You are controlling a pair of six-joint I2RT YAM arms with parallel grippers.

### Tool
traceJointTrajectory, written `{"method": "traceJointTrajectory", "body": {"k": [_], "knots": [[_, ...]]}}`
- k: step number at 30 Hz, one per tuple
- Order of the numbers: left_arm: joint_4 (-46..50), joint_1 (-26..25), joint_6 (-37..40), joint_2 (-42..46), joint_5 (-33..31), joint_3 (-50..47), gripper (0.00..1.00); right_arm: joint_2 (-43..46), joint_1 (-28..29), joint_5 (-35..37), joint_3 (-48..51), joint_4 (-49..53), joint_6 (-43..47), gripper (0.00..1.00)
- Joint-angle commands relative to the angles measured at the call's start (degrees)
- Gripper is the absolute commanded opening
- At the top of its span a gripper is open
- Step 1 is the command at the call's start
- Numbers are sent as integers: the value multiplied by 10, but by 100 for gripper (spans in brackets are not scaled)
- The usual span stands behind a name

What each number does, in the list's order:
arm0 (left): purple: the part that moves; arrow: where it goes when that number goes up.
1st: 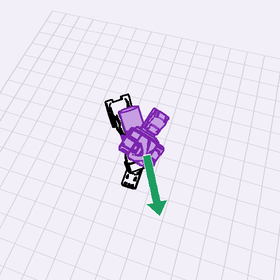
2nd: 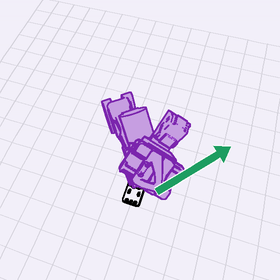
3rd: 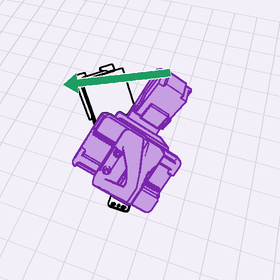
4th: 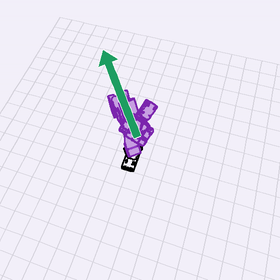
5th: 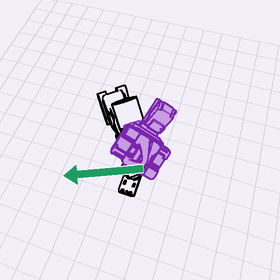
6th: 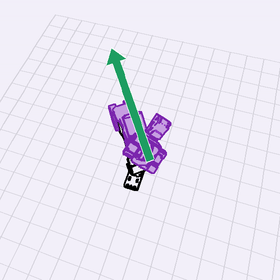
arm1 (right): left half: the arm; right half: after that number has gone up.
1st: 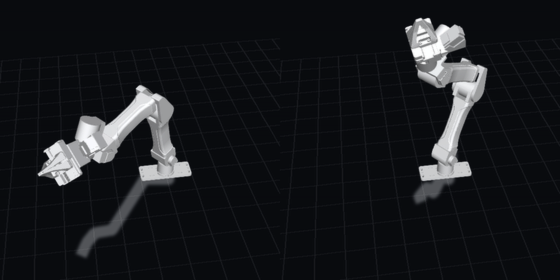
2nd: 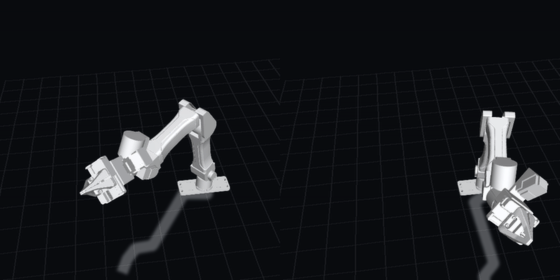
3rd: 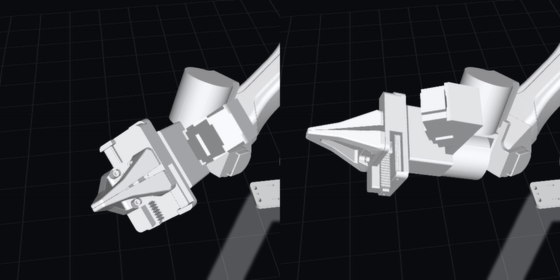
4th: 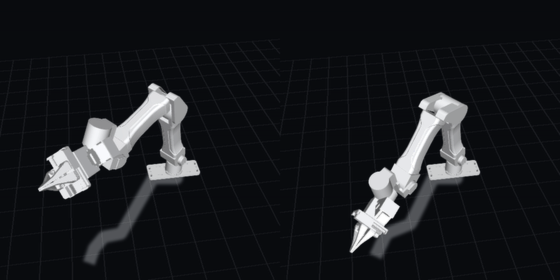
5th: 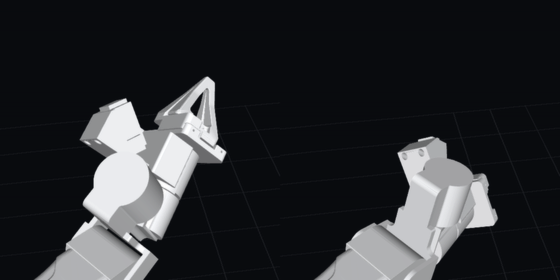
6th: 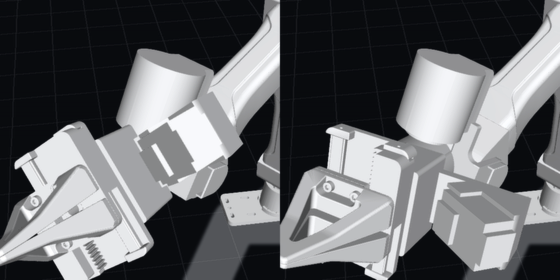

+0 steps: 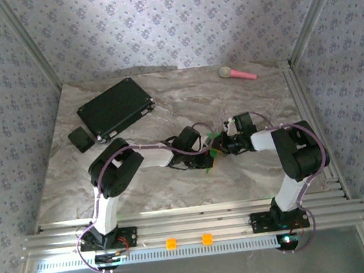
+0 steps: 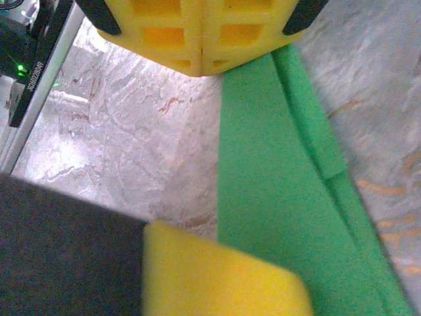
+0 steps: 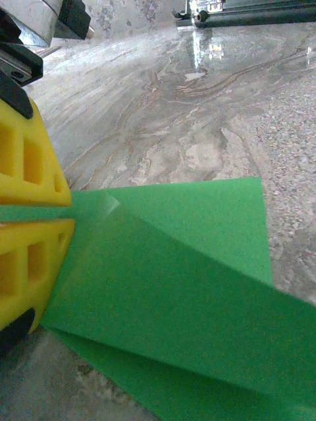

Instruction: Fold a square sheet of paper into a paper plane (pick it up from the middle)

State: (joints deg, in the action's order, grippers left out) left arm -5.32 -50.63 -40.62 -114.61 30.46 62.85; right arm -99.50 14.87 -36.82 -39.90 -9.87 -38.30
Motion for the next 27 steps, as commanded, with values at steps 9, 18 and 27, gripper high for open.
{"method": "traceJointTrajectory", "body": {"k": [9,18,27], "knots": [[65,-13,10,49,-11,-66,0,-40,3,45,19,55,6,15],[118,-18,38,91,-71,-88,0,-37,3,46,17,58,6,15],[70,-14,33,111,-47,-23,0,-37,4,47,17,57,3,15]]}}
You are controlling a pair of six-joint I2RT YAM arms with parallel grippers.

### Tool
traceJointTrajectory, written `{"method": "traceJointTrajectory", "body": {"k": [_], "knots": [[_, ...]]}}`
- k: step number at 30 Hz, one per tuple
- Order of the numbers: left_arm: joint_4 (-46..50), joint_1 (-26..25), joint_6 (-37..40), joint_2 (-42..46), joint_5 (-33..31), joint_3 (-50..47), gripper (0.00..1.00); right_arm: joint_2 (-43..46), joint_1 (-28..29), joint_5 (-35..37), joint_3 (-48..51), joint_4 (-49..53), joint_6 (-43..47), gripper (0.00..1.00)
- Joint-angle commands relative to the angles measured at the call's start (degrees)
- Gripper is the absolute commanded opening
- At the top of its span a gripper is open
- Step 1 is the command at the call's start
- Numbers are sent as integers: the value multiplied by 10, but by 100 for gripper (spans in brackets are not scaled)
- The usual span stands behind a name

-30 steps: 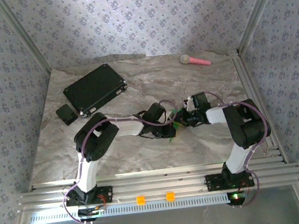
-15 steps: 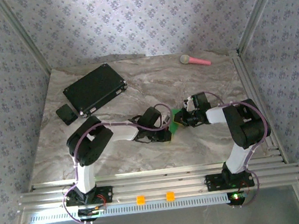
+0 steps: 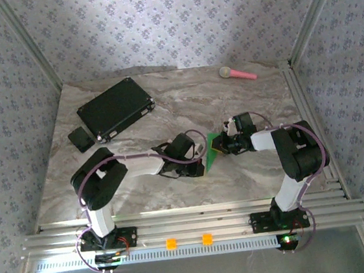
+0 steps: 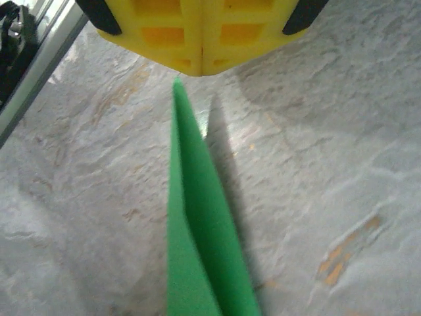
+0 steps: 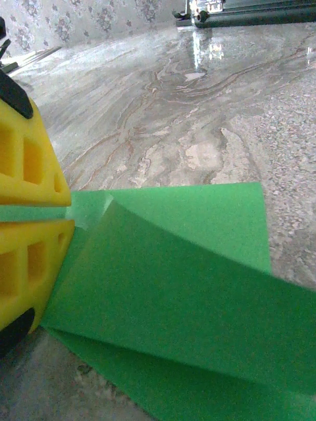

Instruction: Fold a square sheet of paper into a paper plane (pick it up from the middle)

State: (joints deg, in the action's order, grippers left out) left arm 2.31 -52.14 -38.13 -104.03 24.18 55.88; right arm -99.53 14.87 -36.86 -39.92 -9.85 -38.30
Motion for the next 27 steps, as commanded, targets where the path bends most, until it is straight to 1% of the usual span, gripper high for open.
{"method": "traceJointTrajectory", "body": {"k": [1,4,6,9,12,15,22,27], "knots": [[-13,2,7,-7,31,62,0,-37,4,48,18,58,3,15],[-27,1,-3,-43,52,100,0,-36,4,48,18,58,3,15],[-18,3,-2,-71,59,123,0,-36,5,48,19,56,3,15],[-9,3,-8,-98,53,136,0,-37,5,47,19,56,3,15],[15,2,-6,-105,31,122,0,-35,5,48,22,55,3,15],[19,1,-7,-97,29,91,0,-37,5,47,21,54,2,15],[28,-7,0,-43,26,8,0,-37,5,47,21,56,3,16],[25,-7,0,-3,18,-24,0,-35,4,46,20,56,3,15]]}}
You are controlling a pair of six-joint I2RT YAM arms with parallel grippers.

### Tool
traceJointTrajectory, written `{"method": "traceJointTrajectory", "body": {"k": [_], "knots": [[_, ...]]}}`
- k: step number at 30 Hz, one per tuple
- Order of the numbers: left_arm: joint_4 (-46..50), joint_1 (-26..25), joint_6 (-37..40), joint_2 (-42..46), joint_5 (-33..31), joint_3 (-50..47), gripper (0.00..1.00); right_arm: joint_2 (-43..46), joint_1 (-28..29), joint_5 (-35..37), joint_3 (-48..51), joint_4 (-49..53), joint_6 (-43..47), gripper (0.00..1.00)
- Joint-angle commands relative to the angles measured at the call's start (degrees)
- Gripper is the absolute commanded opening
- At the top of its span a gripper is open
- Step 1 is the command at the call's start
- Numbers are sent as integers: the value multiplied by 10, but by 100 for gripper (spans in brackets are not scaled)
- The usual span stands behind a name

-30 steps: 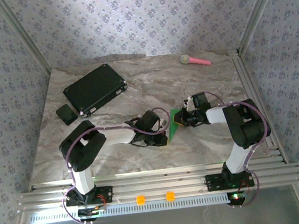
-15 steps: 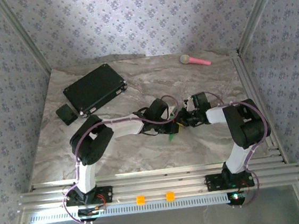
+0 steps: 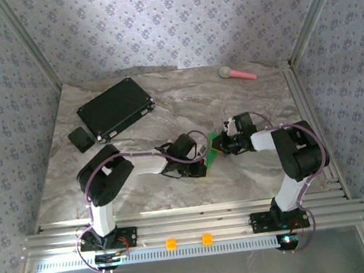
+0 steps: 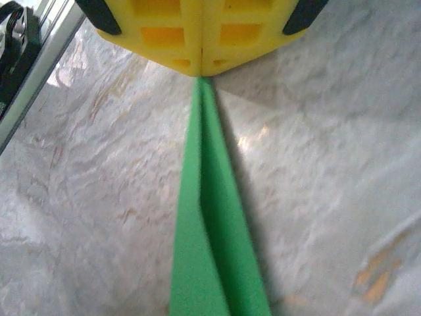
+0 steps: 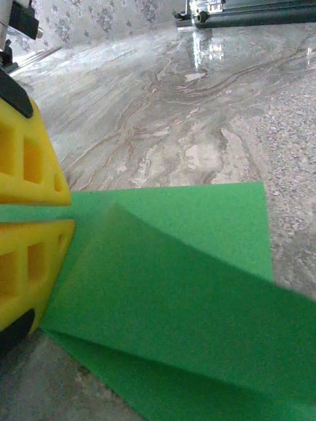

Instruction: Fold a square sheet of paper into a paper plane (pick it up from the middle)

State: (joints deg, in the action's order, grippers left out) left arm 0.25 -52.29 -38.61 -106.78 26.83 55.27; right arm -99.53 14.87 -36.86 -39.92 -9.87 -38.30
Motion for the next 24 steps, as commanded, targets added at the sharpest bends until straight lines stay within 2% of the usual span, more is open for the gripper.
{"method": "traceJointTrajectory", "body": {"k": [1,6,9,17,24], "knots": [[43,-6,7,34,-8,-18,0,-36,5,46,21,55,0,15],[5,1,1,62,-19,-3,0,-36,7,41,25,40,-11,16],[-17,19,-12,36,10,32,0,-35,7,38,26,38,-14,16],[-28,33,-13,-59,30,133,0,-37,7,36,27,32,-19,16],[8,33,-3,-104,-4,144,1,-35,8,25,27,21,-28,16]]}}
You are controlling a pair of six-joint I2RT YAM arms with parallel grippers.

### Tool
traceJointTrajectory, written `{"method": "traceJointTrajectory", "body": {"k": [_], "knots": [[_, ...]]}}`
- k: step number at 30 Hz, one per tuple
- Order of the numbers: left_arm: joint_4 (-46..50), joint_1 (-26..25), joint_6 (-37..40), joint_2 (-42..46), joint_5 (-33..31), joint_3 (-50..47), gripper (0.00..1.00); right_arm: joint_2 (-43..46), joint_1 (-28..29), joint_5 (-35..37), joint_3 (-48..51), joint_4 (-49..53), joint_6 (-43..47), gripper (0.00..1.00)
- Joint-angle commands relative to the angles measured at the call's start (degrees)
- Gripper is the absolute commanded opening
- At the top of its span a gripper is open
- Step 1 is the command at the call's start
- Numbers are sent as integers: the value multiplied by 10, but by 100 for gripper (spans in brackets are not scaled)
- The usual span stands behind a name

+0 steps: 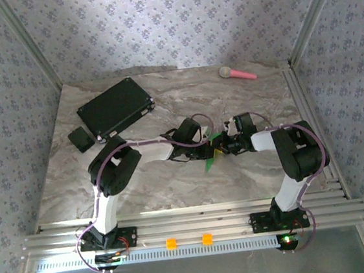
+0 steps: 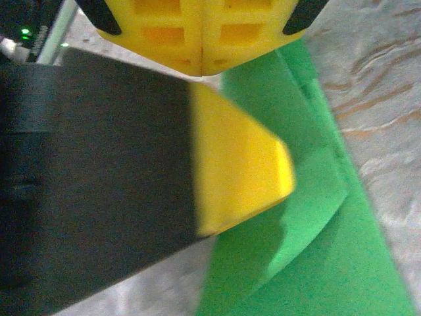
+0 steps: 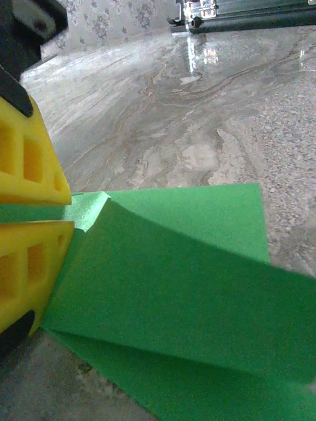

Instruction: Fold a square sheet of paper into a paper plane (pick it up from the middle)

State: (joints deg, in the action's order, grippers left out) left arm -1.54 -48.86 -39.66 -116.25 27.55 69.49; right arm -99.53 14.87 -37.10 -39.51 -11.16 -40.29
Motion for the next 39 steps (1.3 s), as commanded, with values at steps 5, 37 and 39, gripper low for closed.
{"method": "traceJointTrajectory", "body": {"k": [5,37,39], "knots": [[41,-3,16,-1,-39,-51,0,-27,8,13,20,25,-12,16],[25,0,28,39,-22,-179,0,-10,-19,30,-18,65,65,11],[28,0,31,39,-24,-181,0,-12,-33,38,-29,79,73,11]]}}
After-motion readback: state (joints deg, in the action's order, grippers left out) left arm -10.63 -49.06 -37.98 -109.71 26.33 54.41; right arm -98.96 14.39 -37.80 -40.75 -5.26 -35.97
